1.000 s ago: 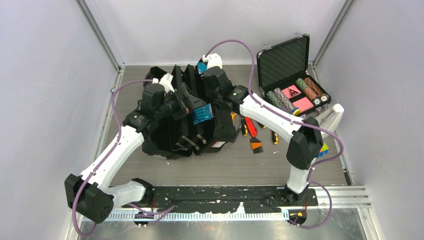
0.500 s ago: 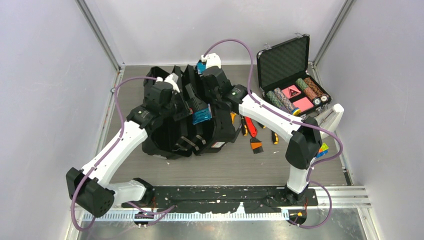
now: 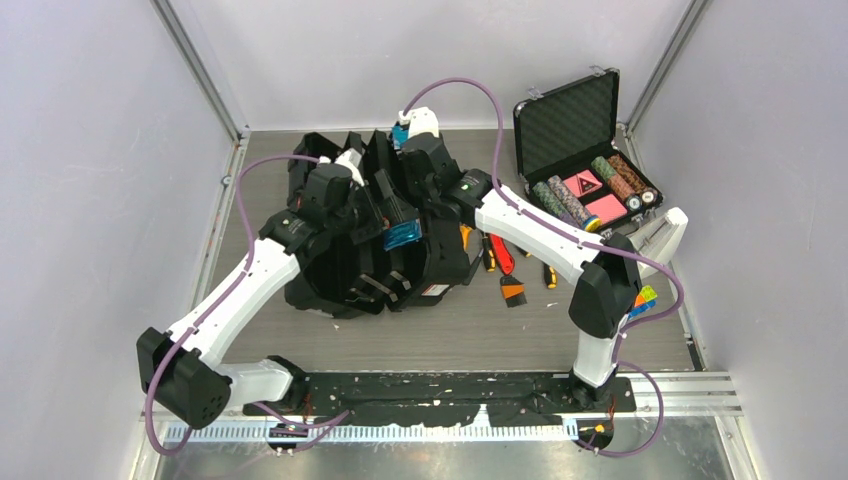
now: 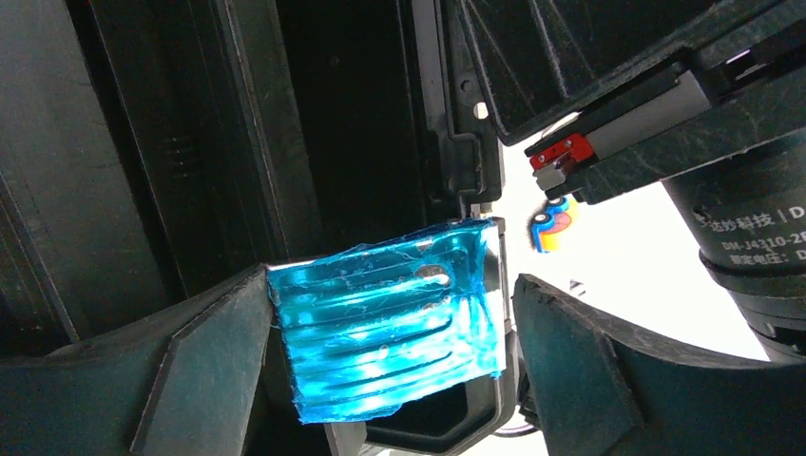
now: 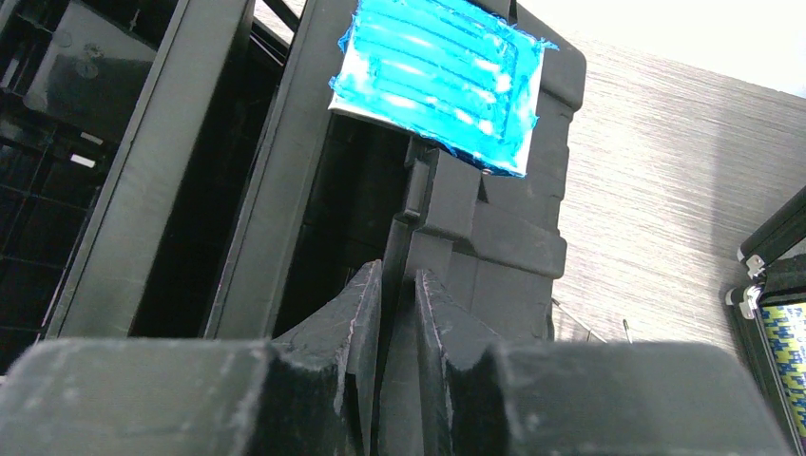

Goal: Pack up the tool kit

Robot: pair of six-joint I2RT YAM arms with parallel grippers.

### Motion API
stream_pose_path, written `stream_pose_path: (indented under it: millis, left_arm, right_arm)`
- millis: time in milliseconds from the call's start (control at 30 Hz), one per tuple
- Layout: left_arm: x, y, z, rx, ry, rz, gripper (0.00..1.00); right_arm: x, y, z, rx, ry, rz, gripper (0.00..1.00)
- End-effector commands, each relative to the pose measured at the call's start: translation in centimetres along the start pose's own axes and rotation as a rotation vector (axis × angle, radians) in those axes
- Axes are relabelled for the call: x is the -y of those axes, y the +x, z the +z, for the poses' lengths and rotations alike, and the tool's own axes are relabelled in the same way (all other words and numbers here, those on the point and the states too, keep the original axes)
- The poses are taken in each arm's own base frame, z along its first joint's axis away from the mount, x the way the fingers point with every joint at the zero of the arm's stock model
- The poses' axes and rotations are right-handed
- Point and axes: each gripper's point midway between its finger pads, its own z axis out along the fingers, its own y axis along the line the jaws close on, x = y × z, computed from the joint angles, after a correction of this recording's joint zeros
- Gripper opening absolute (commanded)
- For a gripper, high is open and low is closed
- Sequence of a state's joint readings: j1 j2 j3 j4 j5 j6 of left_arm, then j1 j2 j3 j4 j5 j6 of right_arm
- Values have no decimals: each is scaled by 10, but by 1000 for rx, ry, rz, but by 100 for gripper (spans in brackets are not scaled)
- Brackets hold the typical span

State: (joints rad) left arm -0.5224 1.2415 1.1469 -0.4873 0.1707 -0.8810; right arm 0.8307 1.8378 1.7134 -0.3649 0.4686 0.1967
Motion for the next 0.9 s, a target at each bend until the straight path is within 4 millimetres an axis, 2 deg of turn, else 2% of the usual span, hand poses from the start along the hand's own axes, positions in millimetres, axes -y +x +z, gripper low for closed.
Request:
stream_pose_path:
  millis: [0,200,333,400,533,633,700,767,867]
  left_arm:
    - [20,0,-14,-7,76,-24,89]
    - [54,-16,-43,74,219,-37,65]
    - [70,-21,-58,96,285,-45,49]
    - [76,-23,-64,106,313,-42,46]
    - [79,-20,-61,83,327,-35,48]
    - [70,-13,-51,53,302,-36,55]
    - [64,-13,-53,66,270,-5,60]
    - [53,-22,-60,114,199,61,69]
    - [25,-43,-77,187,32,176,80]
  right_arm:
    - [5,69,5,-220,25,-115,24]
    - [5,77,7,-236,25,-117,24]
    - [4,79,9,-241,20,-114,24]
    - [3,80,9,-244,17,-114,24]
    - [2,82,10,-249,11,-110,24]
    - [0,82,10,-249,7,-108,24]
    - [1,84,10,-253,6,-109,24]
    - [2,85,10,-256,3,-103,24]
    - [2,88,11,-262,-7,-95,24]
